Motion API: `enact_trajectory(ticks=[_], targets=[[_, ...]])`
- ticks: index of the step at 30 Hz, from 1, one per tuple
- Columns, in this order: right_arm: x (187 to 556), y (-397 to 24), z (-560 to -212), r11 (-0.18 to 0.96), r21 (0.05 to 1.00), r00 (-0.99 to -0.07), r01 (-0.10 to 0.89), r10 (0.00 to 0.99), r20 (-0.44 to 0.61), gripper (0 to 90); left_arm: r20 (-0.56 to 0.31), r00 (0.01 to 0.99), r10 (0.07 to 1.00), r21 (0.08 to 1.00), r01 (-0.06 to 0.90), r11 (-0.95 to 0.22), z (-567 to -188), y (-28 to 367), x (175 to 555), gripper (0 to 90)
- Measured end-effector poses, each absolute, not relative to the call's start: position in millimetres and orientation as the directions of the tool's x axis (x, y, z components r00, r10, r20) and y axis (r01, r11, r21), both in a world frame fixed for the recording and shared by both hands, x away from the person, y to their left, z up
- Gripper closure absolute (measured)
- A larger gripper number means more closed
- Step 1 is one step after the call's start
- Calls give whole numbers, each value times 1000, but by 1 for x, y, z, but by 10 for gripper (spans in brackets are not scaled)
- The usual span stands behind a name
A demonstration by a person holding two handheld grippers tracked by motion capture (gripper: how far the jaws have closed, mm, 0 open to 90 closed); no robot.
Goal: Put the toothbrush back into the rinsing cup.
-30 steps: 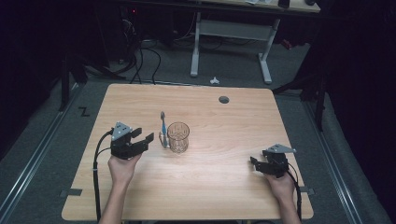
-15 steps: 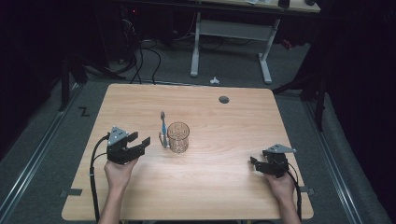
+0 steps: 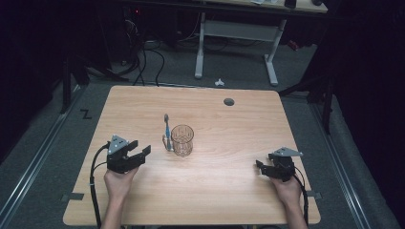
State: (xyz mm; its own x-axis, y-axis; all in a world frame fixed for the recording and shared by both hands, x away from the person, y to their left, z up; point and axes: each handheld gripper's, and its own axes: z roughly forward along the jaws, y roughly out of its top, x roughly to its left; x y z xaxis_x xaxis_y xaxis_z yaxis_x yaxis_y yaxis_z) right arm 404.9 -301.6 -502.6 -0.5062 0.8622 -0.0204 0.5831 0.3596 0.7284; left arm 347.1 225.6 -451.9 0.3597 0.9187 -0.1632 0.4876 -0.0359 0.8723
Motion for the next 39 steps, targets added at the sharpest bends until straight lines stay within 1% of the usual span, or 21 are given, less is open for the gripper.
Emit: enact_trajectory(ticks=[8,13,18,25,30,36,39], targets=[[405,-302,-503,359,729,-506,583,862,-20,346,-169,332,928,856,516,-28,-465,230,343,418],[405,-302,-503,359,729,-505,583,863,-20,346,-151,317,936,841,539,-47,-475,231,341,418],[405,-302,-503,359,728,-506,584,863,-20,346,-157,301,941,829,558,-40,-484,234,339,418],[405,-302,-503,360,728,-506,584,862,-21,346,-112,284,952,804,589,-81,-495,233,340,418],[405,-302,-503,360,728,-506,583,862,-21,346,-51,264,963,770,624,-130,-506,231,343,418],[405,-302,-503,360,728,-506,583,862,-21,346,-33,217,976,761,638,-116,-509,230,345,422],[405,-302,-503,360,728,-506,583,862,-21,346,-9,208,978,758,640,-128,-509,229,346,413]])
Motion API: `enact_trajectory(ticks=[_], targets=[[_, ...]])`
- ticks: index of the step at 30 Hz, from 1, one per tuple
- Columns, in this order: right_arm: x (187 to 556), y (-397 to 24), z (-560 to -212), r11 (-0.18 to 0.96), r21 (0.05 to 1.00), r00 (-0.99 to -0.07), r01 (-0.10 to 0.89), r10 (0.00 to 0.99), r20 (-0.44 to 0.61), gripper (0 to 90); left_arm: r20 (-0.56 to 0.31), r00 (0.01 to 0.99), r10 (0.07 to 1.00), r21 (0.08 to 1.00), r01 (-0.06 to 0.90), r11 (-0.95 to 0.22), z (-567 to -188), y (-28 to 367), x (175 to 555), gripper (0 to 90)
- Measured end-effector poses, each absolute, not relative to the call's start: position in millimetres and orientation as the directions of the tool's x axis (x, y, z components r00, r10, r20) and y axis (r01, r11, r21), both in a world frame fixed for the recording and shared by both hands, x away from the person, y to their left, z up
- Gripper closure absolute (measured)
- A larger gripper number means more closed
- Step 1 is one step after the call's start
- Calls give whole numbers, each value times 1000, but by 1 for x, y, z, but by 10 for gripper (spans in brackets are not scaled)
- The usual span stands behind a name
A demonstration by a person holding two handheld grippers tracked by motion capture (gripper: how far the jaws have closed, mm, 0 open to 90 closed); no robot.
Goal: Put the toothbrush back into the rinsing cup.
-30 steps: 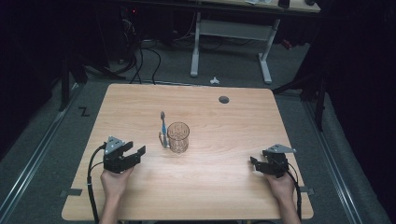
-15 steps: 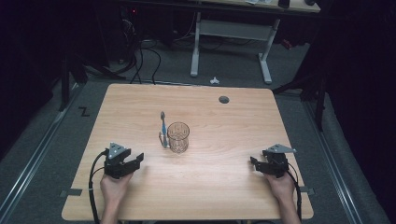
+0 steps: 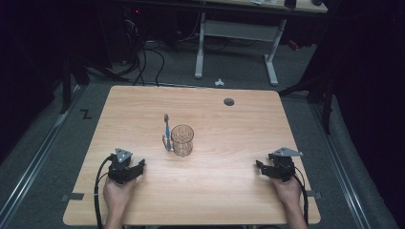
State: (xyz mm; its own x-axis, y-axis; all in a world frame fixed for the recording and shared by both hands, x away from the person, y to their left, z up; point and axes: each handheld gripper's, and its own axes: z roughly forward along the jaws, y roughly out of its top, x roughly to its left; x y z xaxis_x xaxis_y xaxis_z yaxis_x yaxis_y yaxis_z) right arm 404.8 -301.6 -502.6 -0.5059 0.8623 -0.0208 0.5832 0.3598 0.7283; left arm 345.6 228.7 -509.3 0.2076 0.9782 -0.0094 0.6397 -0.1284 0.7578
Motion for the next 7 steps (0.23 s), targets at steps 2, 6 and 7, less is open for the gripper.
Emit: enact_trajectory(ticks=[2,6,7], targets=[[405,-302,-503,360,728,-506,583,862,-21,346,-7,204,979,756,642,-128,-509,229,346,396],[405,-302,-503,360,728,-506,583,862,-21,346,-10,200,980,755,644,-124,-509,229,346,372],[405,-302,-503,359,729,-506,583,862,-21,346,-11,202,979,755,644,-125,-509,229,346,368]])
